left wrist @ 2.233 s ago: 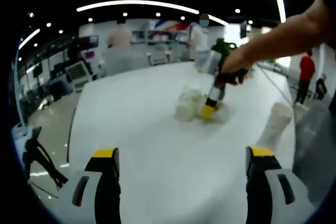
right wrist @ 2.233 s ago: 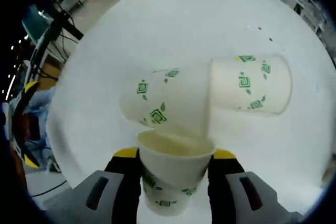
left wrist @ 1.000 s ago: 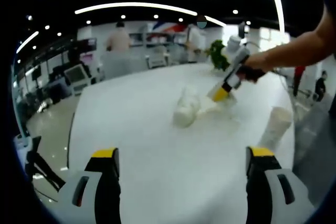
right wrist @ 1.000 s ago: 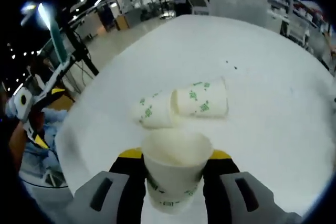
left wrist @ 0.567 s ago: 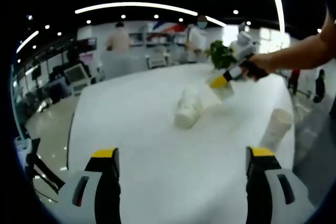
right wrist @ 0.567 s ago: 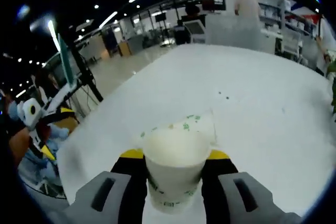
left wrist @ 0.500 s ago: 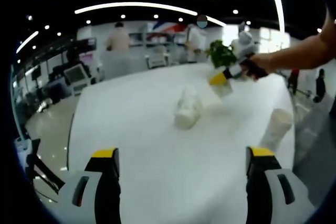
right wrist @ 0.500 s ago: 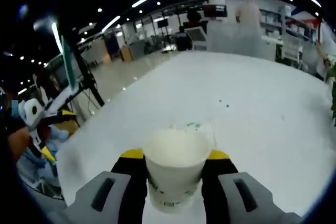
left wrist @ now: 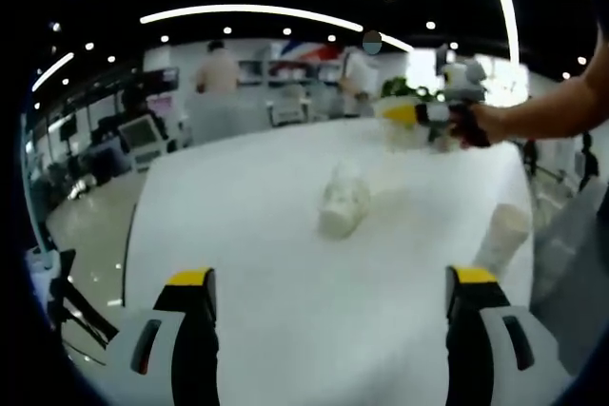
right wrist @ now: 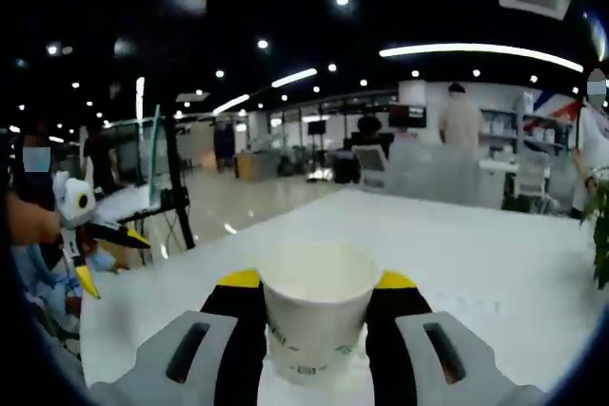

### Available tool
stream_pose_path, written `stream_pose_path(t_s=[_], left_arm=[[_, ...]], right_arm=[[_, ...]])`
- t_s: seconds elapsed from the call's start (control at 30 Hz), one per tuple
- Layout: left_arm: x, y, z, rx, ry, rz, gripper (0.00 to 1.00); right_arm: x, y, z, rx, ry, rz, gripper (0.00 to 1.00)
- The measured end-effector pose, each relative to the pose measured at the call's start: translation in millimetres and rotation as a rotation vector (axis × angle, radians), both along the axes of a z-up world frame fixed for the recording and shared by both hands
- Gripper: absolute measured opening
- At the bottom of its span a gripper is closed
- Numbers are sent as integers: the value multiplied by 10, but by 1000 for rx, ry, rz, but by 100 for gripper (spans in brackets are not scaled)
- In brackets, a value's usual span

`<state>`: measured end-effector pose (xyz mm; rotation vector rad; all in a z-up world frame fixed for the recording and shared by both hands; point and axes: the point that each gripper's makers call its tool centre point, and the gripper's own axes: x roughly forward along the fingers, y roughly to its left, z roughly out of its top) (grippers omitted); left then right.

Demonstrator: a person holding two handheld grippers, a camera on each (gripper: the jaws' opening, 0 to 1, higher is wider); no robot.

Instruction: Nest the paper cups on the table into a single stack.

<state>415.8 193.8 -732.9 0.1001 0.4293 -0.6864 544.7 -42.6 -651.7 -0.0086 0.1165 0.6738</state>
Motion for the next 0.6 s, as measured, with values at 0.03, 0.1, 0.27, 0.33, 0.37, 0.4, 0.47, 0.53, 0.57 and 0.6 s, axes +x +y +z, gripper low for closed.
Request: stream_pose_path(t_s=[0.03, 0.1, 0.27, 0.33, 0.37, 0.4, 0.47, 0.53, 0.57, 0.6], left_arm=[[3, 3, 3, -2, 0, 2, 99], [11, 4, 6, -3, 0, 4, 99], [21, 2, 30, -4, -4, 4, 99], [25, 2, 37, -4, -5, 4, 99], [25, 2, 39, -6, -5, 4, 99], [25, 3, 41, -6, -5, 4, 99], [29, 6, 37, -7, -4, 5, 99], [24, 1, 42, -10, -3, 5, 99], [23, 1, 42, -10, -3, 5, 99], [24, 0, 39, -9, -2, 5, 99]], right_arm=[[3, -24, 47, 11, -17, -8, 37], [11, -65, 59, 8, -24, -20, 37], [30, -104, 67, 2, -37, -29, 37], [23, -109, 77, 1, -43, -32, 37], [13, -104, 78, 2, -43, -31, 37], [10, -104, 77, 1, -45, -31, 37], [-2, -100, 81, 5, -47, -27, 37], [-35, -92, 84, 2, -53, -25, 37], [-47, -88, 88, 0, -55, -24, 37], [-57, -83, 90, -2, -58, -21, 37]])
